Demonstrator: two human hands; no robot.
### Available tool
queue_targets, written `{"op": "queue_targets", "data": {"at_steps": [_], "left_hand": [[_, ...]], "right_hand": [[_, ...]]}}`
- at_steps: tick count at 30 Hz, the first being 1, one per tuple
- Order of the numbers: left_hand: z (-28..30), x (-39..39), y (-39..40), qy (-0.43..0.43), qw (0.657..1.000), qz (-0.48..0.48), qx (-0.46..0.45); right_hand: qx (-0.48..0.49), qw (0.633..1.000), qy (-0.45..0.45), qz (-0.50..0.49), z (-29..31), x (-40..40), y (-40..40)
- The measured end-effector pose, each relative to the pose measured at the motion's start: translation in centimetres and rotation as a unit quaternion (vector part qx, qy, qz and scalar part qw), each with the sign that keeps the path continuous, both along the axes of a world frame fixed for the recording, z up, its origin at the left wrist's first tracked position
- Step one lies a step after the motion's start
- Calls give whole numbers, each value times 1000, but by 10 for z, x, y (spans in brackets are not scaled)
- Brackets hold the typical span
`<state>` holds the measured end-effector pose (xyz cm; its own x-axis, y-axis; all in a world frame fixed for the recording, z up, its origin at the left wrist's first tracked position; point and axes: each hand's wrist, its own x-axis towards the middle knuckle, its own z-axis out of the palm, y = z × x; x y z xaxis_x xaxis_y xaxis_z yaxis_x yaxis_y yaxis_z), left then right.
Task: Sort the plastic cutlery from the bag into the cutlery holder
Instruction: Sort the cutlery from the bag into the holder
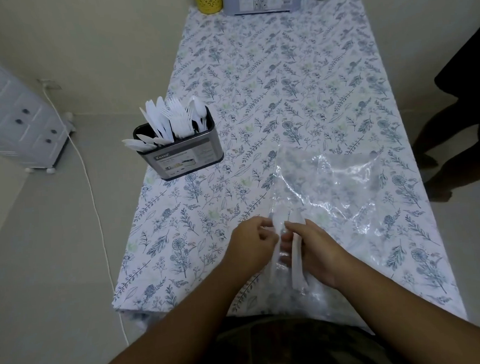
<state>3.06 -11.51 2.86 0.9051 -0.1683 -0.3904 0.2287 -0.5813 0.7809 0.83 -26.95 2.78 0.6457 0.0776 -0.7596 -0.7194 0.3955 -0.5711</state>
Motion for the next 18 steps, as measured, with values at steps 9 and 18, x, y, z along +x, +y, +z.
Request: {"op": "queue_targets", "data": {"at_steps": [9,18], "left_hand": [[-9,-3,28,-125,989,41,71],[-41,0,58,-52,980,36,189]], "right_hand": [[-116,991,-27,67,-3,3,9],[-40,998,42,34,-9,3,6]]}}
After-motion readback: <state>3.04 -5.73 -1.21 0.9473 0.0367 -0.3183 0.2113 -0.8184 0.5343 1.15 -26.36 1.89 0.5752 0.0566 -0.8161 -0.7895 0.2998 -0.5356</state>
